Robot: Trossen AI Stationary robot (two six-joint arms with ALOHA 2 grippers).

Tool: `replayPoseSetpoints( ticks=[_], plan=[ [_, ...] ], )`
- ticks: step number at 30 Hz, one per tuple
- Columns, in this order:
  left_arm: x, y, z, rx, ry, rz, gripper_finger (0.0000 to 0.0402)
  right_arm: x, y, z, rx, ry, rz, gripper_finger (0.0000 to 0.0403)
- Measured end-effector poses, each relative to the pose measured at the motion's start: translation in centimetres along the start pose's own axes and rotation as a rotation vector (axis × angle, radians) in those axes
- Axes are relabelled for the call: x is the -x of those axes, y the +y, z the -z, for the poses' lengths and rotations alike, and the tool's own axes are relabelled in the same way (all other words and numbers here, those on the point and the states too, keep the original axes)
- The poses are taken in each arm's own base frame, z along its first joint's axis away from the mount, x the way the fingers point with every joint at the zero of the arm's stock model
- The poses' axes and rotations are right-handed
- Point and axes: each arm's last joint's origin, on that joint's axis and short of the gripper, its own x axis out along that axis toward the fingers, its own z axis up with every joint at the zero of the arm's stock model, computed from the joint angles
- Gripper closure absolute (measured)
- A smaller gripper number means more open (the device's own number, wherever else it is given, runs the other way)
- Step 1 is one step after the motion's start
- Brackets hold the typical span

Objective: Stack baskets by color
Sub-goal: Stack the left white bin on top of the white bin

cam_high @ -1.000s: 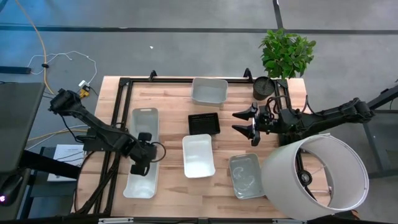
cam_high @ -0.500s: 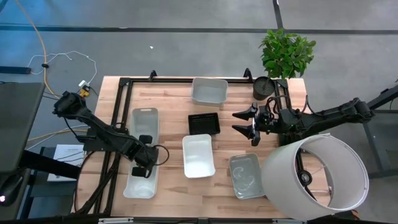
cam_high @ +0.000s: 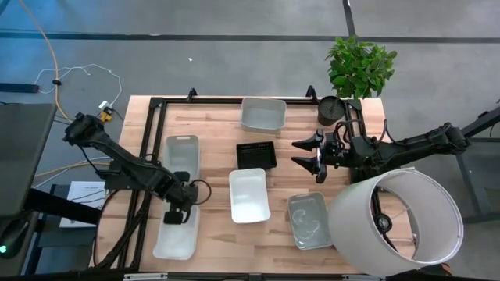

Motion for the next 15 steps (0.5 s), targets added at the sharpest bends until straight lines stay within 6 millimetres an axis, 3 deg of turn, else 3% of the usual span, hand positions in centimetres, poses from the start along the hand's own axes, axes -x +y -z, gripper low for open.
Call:
replayPoseSetpoints(
  ticks=[5,11,15],
  plan=[
    [5.9,-0.5,-1.4,-0.028,-0.061,0.04,0.0401,0.0,0.0,0.0,-0.047,0.0,-0.001,0.0133],
    [14.9,1.0,-2.7,0.007,-0.201,0.026,0.0401,0.0,0.0,0.0,-0.048,-0.002,-0.001,0.0133],
    [19.3,2.3,-4.2,0.014,-0.37,-0.035,0.0401,0.0,-0.1,-0.2,-0.05,-0.021,0.025,0.0133]
  ],
)
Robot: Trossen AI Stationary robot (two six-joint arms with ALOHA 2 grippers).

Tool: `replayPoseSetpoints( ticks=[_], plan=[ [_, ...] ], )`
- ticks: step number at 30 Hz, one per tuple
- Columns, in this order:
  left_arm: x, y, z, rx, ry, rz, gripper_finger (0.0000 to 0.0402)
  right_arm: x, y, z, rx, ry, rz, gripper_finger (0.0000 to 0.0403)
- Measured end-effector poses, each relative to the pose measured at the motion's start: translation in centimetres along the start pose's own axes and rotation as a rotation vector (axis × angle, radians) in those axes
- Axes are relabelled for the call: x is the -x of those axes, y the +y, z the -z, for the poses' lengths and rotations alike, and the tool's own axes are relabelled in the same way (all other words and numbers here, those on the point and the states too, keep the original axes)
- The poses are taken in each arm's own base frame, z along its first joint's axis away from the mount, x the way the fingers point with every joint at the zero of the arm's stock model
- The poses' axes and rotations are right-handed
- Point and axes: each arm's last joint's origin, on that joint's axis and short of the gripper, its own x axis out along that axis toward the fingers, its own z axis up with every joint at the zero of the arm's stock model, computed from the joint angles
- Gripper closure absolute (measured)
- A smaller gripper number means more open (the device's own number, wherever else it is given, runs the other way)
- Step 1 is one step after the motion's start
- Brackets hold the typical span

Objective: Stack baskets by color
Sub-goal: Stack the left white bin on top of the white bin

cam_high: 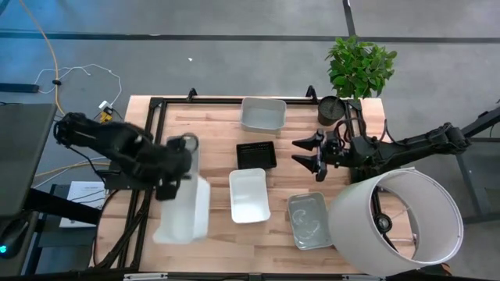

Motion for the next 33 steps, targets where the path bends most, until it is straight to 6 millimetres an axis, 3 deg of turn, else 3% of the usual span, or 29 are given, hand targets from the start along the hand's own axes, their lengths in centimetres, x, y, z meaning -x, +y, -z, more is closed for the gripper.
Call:
replayPoseSetpoints(
  ticks=[3,10,15,25,33],
  plan=[
    [0.4,1.0,-2.3,-0.004,-0.04,-0.042,0.0401,0.0,0.0,-0.1,-0.001,-0.01,0.011,0.0133],
    [-2.0,3.3,-6.9,-0.048,-0.018,-0.1,0.0401,0.2,0.0,-0.4,-0.031,-0.029,0.006,0.0133],
    [-3.9,5.0,-9.6,-0.077,-0.08,-0.073,0.0401,1.2,0.1,-1.8,-0.018,-0.122,0.007,0.0133],
    [-8.6,7.5,-11.5,-0.053,-0.033,-0.093,0.0401,2.5,0.0,-2.9,-0.006,-0.179,0.008,0.0133],
    [-10.4,8.3,-12.1,-0.065,-0.019,-0.1,0.0401,2.2,0.0,-2.6,0.016,-0.161,0.022,0.0133]
  ],
)
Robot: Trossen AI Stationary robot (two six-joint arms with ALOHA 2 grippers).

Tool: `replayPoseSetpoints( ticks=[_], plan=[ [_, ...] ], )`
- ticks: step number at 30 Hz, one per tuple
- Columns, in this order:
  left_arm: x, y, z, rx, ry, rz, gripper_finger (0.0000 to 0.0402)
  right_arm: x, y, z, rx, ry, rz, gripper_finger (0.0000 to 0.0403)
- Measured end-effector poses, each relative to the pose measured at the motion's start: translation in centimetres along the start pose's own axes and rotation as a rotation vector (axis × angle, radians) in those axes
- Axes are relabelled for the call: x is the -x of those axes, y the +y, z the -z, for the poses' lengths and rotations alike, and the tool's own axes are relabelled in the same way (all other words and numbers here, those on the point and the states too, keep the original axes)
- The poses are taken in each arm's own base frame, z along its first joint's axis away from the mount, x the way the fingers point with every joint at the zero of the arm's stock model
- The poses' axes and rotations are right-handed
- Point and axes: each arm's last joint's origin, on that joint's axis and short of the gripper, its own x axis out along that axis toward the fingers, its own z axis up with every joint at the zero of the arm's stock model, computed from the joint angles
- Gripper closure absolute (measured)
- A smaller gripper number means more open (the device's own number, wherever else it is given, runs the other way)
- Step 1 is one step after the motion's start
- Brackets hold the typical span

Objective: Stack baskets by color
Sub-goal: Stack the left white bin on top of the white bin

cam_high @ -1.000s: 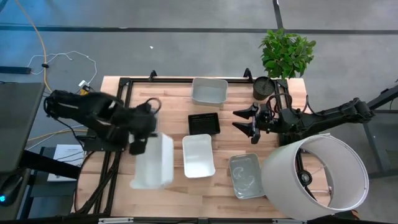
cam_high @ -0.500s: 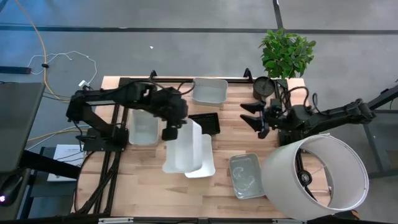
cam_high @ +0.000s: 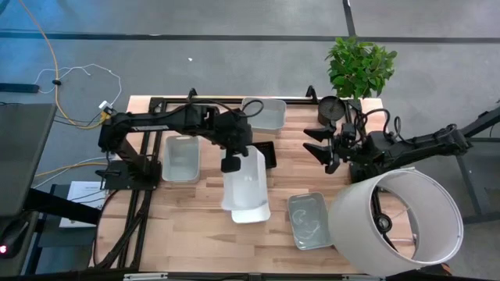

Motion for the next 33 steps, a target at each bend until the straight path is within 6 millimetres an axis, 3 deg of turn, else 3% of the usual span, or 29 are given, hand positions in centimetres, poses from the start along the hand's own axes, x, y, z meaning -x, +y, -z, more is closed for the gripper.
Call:
replayPoseSetpoints(
  ticks=[15,28,33],
  plan=[
    [-7.4,-2.2,-0.3,0.048,0.163,0.025,0.0401,0.0,-0.1,0.2,0.009,0.015,0.01,0.0133],
    [-7.5,-4.1,0.6,0.029,0.258,0.013,0.0401,0.0,-0.2,0.5,0.026,0.051,0.021,0.0133],
    [-8.5,-4.8,1.5,0.019,0.29,0.069,0.0401,0.0,-0.2,0.5,0.026,0.051,0.022,0.0133]
  ],
)
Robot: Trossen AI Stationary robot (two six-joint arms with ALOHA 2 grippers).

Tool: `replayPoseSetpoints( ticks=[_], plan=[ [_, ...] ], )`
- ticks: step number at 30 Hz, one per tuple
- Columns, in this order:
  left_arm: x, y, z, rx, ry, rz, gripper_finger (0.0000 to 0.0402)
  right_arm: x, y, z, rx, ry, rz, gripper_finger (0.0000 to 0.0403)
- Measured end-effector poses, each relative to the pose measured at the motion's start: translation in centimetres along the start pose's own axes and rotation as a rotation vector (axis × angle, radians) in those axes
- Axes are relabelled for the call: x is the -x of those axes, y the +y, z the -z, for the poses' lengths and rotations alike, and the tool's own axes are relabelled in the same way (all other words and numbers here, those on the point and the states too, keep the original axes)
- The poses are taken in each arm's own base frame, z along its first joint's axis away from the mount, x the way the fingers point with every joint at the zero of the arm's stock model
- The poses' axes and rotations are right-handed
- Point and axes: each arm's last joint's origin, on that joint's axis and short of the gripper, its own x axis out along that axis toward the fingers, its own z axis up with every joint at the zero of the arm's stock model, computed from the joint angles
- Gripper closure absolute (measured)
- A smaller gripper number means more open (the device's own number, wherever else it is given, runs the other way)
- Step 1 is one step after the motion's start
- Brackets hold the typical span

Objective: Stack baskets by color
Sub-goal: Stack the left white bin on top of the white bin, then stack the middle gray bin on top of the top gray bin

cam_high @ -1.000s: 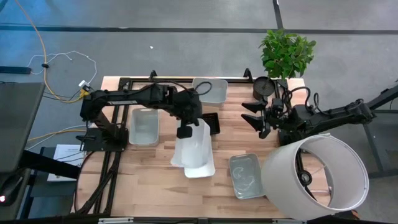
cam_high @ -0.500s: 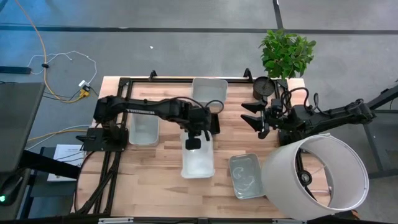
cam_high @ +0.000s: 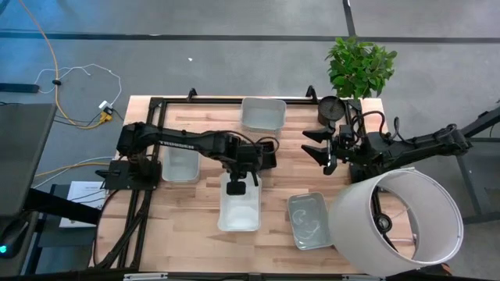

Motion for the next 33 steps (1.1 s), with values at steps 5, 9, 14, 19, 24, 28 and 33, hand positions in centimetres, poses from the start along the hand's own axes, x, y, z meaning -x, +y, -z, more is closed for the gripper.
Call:
replayPoseSetpoints(
  ticks=[5,9,14,19,24,28,33],
  plan=[
    [-0.7,-0.2,0.4,-0.045,0.019,0.003,0.0401,0.0,0.0,0.1,0.005,0.007,0.007,0.0133],
    [-1.3,-0.2,0.7,-0.052,0.034,0.019,0.0401,0.0,-0.1,0.2,0.018,0.011,0.017,0.0133],
    [-1.9,-0.2,1.2,-0.091,0.061,0.021,0.0401,0.0,-0.1,0.2,0.033,0.011,0.021,0.0133],
    [-1.9,-0.2,0.7,-0.123,0.013,0.021,0.0388,0.0,-0.1,0.2,0.034,0.012,0.021,0.0133],
    [-1.9,-0.3,0.5,-0.121,-0.004,0.055,0.0337,0.0,-0.1,0.2,0.034,0.012,0.02,0.0133],
    [-1.4,-0.3,0.6,-0.146,0.0,0.058,0.0281,0.0,-0.1,0.2,0.034,0.012,0.02,0.0133],
    [2.2,0.8,0.2,-0.134,-0.032,0.051,0.0223,0.0,-0.1,0.2,0.034,0.012,0.019,0.0133]
  ],
)
